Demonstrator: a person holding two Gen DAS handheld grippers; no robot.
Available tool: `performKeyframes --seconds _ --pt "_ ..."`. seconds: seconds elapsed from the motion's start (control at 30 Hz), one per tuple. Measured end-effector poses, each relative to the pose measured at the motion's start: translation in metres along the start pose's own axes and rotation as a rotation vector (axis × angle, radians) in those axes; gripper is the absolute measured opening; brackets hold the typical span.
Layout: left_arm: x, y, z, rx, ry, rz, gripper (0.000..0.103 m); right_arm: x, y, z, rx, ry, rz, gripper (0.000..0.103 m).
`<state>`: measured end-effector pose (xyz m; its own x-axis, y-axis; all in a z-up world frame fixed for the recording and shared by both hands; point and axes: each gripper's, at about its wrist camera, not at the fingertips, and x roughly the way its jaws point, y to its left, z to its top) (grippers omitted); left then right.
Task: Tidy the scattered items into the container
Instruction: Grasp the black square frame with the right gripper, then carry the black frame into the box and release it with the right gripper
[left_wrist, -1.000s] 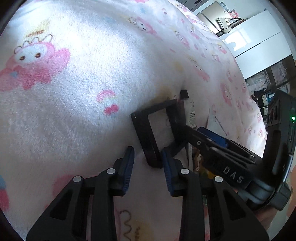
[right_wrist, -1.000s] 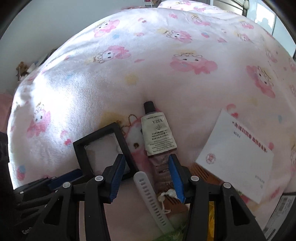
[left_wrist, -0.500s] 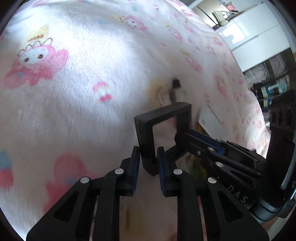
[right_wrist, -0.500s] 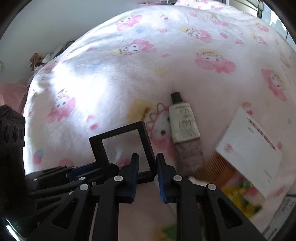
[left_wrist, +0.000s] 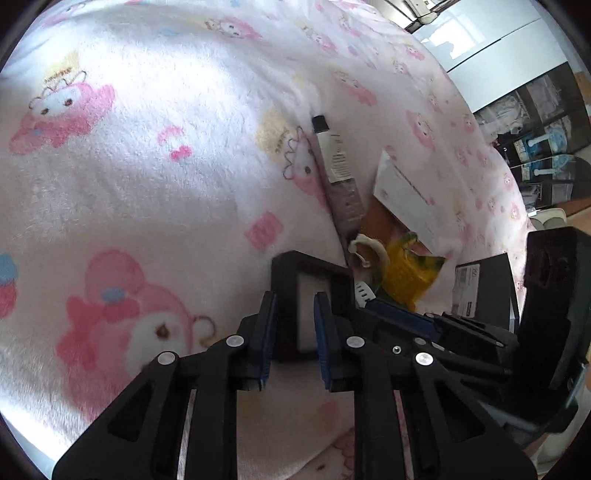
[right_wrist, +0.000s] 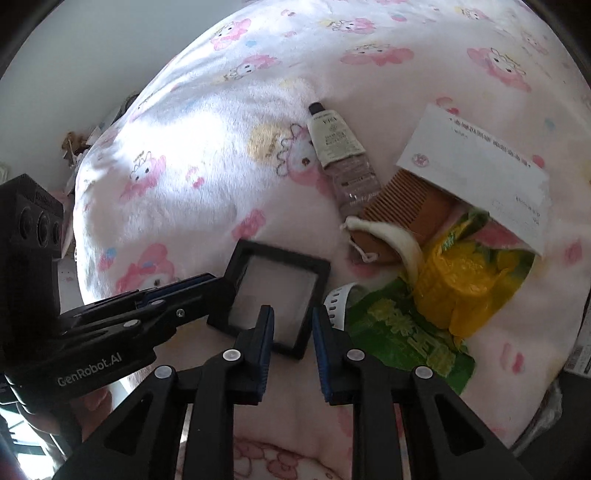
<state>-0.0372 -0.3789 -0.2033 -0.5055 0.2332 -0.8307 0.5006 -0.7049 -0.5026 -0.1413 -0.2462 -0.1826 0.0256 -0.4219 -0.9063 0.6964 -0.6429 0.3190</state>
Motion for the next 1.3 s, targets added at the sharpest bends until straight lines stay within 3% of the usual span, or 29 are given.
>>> performKeyframes --seconds 0.1,0.27,0.4,0.7,1.0,1.3 --pt "0.019 0.003 0.001 -0.013 0.047 0.069 0.014 0.014 0.005 0.004 -0.020 0.033 -0.014 0.018" --pt "0.016 0.001 -0.007 -0.013 0.049 0.044 0.014 0.022 -0.004 -0.001 0.002 0.056 0.024 0.018" --pt "-0.002 -0.017 -0.013 -0.015 0.035 -0.027 0.014 0.004 -0.009 -0.008 0.039 0.025 0.140 0.013" --pt "-0.044 -0.119 -0.033 0.179 -0.026 -0.124 0.015 -0.104 -0.016 -0.042 0.034 -0.181 0.101 0.013" --pt "-0.055 -0.220 -0.073 0.344 -0.028 -0.186 0.015 -0.190 -0.064 -0.100 0.116 -0.339 0.048 0.013" --pt "-0.027 -0.344 -0.113 0.545 0.024 -0.286 0.015 -0.272 -0.132 -0.162 0.221 -0.454 -0.077 0.013"
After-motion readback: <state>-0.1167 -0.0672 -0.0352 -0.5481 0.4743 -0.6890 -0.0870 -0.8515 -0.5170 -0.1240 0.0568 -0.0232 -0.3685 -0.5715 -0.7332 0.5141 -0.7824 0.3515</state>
